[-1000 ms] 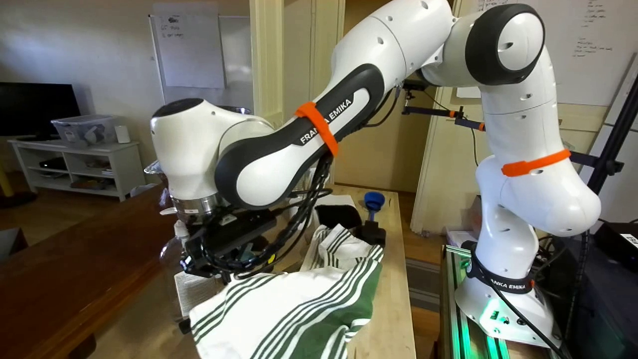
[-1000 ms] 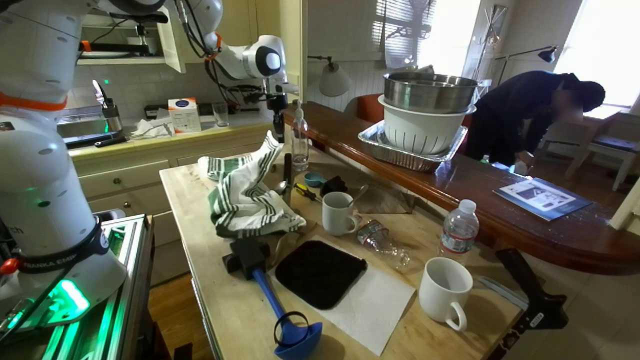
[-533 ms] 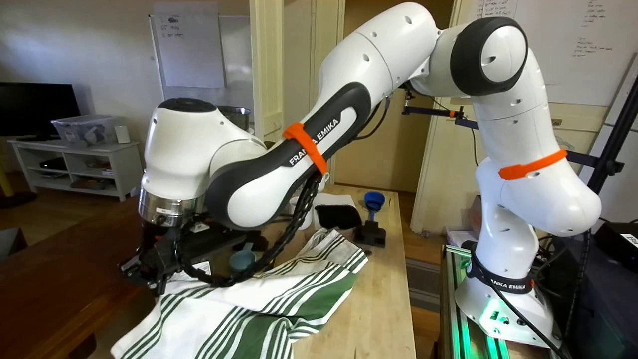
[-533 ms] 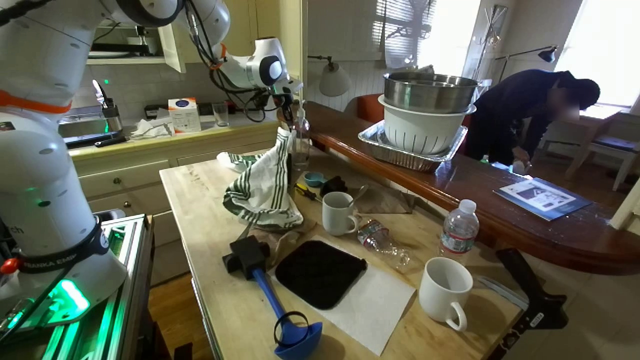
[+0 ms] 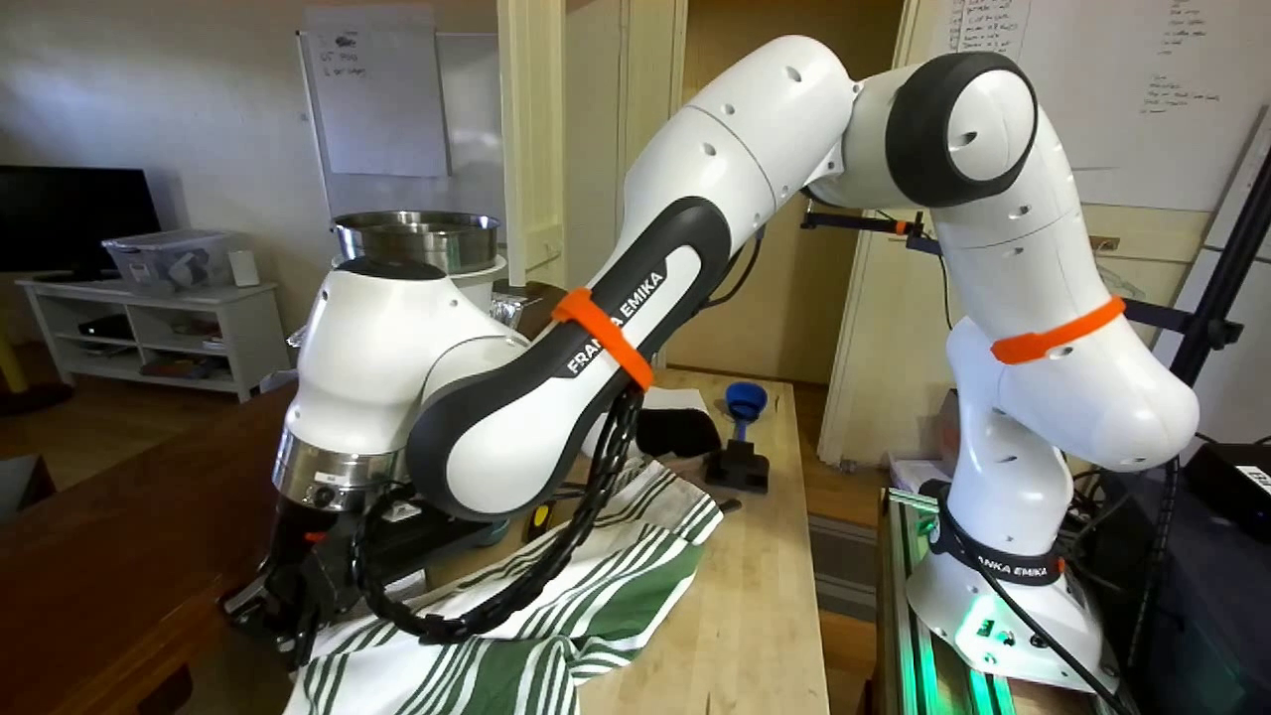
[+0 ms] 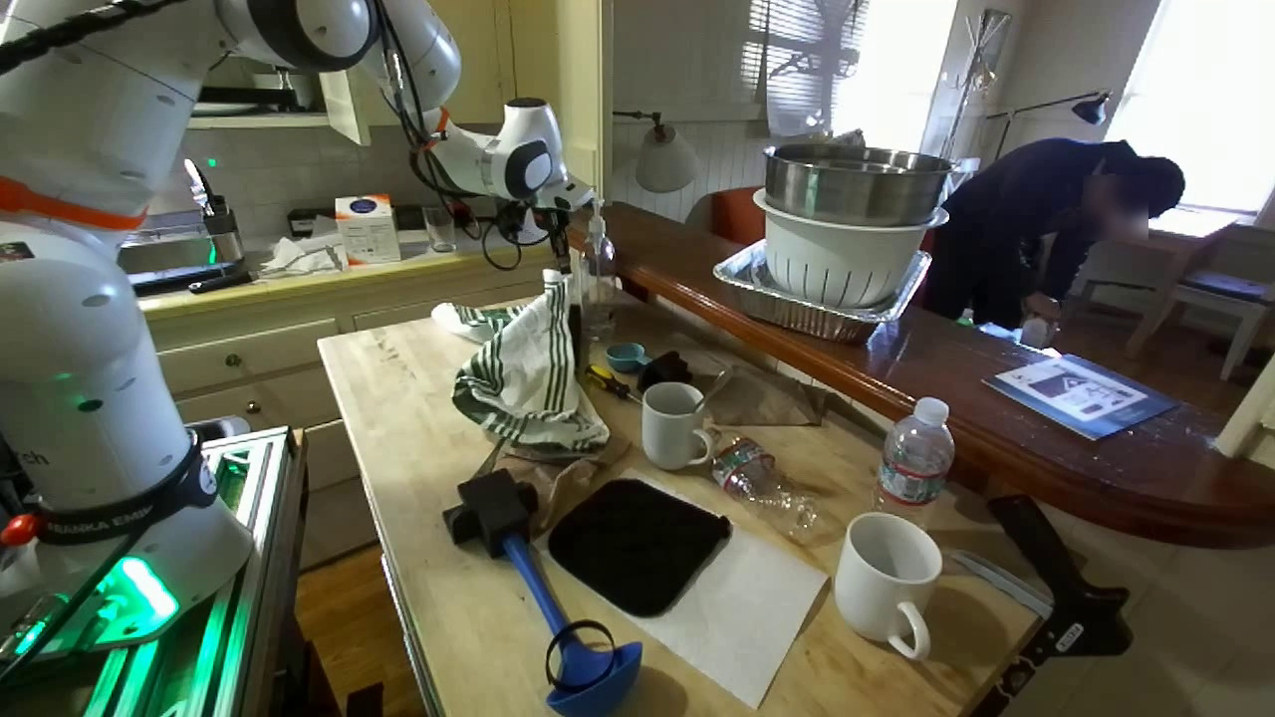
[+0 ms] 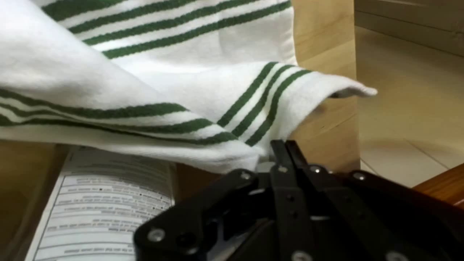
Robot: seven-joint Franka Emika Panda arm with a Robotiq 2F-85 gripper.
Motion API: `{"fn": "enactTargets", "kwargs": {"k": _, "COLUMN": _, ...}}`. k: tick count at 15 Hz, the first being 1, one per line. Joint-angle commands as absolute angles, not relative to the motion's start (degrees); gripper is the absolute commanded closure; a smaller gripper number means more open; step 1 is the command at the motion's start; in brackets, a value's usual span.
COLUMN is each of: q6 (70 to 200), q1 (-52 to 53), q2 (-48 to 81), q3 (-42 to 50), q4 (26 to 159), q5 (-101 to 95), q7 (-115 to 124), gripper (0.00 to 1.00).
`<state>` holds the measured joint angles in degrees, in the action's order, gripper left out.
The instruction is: Unfold the white and green towel.
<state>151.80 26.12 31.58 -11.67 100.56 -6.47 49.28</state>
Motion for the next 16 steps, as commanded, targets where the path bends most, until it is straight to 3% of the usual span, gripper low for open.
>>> {"fn": "enactTargets", "kwargs": {"k": 1, "q6": 151.0, "q1": 27.4, "q2": 28.3, "q3": -12.7, "q4": 104.5, "q5": -1.2, "q7": 48.4, "gripper": 0.99}}
{"fn": "enactTargets", "kwargs": {"k": 8, "q6": 140.2, "q1": 38.1, "q2": 10.8, "q3": -9.4, "q4": 118.6, "q5": -8.1, "q7": 75.5, "gripper": 0.99}}
{"fn": "enactTargets", "kwargs": {"k": 16, "q6": 119.2, "q1": 38.4, "q2": -11.0, "q3": -22.7, "q4": 128.0, "q5": -3.3, "q7": 98.0, "gripper": 0.99}}
